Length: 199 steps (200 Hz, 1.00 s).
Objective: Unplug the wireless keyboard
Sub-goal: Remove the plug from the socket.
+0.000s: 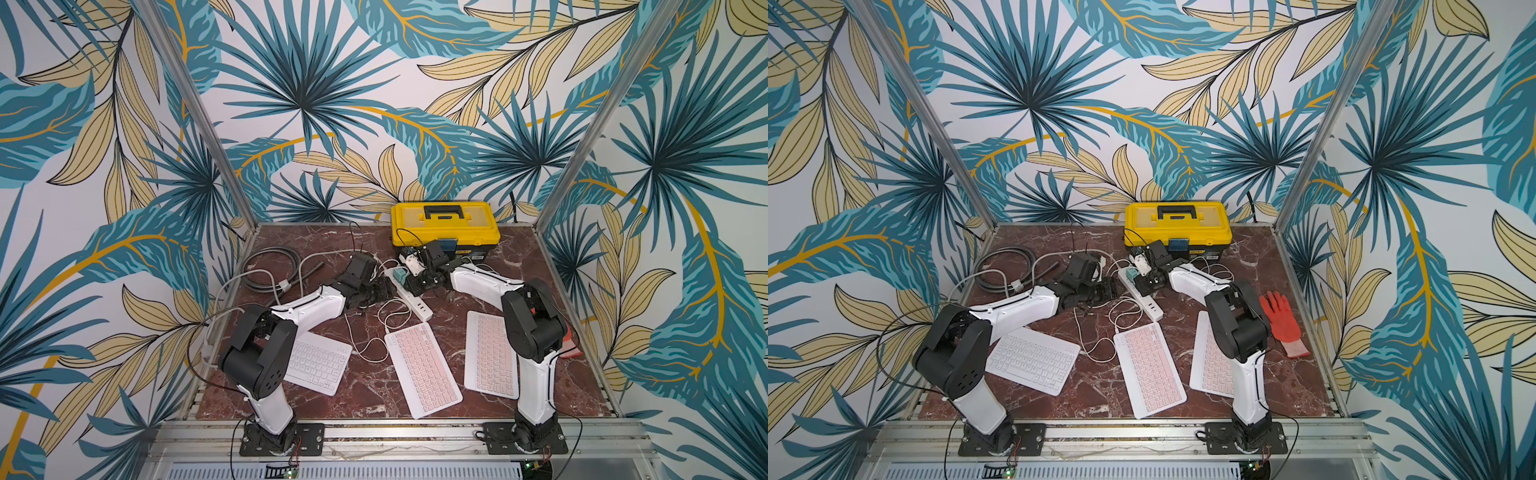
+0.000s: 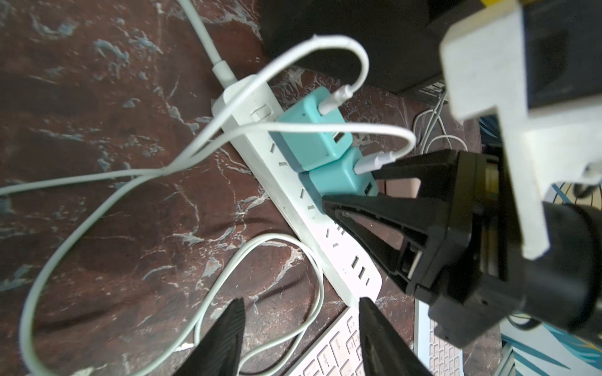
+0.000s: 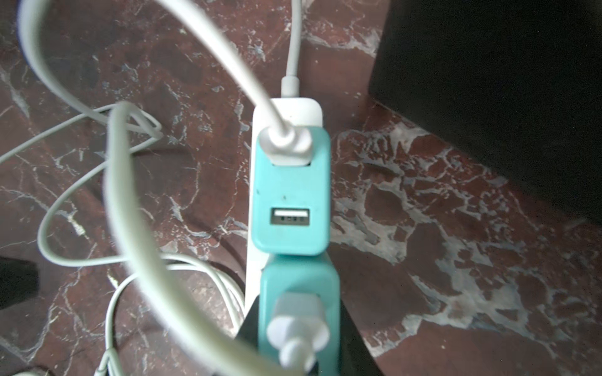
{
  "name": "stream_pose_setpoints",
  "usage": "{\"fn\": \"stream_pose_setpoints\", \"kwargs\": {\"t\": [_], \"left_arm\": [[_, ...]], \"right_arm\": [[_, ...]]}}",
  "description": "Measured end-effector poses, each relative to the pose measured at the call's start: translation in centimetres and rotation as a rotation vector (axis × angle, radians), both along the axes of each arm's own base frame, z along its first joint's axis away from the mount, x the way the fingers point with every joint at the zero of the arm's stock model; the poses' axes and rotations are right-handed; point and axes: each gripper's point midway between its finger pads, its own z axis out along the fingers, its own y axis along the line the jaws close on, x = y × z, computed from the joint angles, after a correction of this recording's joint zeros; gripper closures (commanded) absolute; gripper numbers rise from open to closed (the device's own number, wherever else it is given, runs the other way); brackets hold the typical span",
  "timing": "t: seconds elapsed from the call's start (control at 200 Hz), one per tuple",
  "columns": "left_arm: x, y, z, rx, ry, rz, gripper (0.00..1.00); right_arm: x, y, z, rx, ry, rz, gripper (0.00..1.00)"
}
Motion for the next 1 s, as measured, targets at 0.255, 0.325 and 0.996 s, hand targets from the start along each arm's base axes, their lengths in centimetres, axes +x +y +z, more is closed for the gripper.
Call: {"fn": "stream_pose_setpoints", "kwargs": {"t": [0.255,0.325,0.996], "left_arm": [[1.2,0.5,-0.7,0.007,0.022,0.093,0.45],[1.7,0.5,-1.3,0.014,0.033,0.117,0.46],[4.8,-1.7,-6.7,0.033,0.115,0.162,0.50]], "right_arm": [[-0.4,1.5,0.4,0.036,-0.005,0.039,0.84],[-0.5,1.6,0.5,0.039,-0.008,0.042,0.83],[-0.1,0.7,0.2,-0.019,0.002,0.009,0.83]]}}
